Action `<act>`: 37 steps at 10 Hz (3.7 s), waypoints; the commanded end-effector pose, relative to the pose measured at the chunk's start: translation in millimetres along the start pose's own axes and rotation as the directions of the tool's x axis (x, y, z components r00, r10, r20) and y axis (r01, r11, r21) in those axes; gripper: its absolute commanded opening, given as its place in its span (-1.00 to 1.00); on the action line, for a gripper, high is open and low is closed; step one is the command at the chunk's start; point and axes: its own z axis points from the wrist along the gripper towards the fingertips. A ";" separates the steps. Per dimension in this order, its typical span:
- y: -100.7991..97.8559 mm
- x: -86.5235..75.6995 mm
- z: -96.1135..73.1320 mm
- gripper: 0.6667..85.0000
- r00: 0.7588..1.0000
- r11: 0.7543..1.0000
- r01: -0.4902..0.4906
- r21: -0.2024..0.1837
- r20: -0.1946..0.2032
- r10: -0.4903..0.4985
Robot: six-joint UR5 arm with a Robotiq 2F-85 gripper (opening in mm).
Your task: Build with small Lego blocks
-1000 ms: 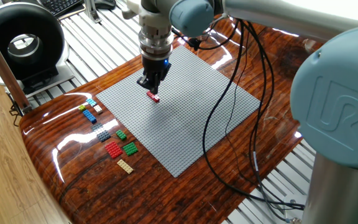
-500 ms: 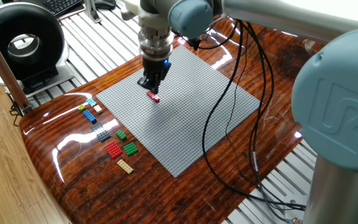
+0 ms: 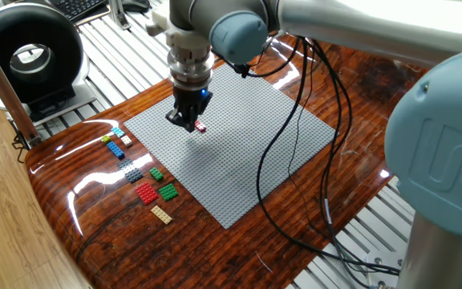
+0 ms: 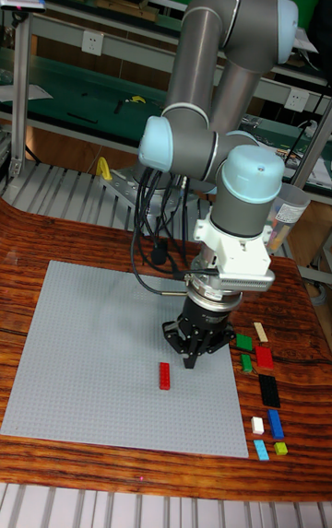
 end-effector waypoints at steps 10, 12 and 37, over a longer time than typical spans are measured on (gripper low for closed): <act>55.1 2.5 13.7 -0.98 0.999 0.999 -0.034 -0.030 -0.024 0.034; 51.5 5.2 13.7 -0.98 0.999 1.000 -0.012 -0.017 -0.034 0.012; 79.2 -12.3 -11.0 -0.98 0.998 0.999 -0.039 0.002 -0.046 0.039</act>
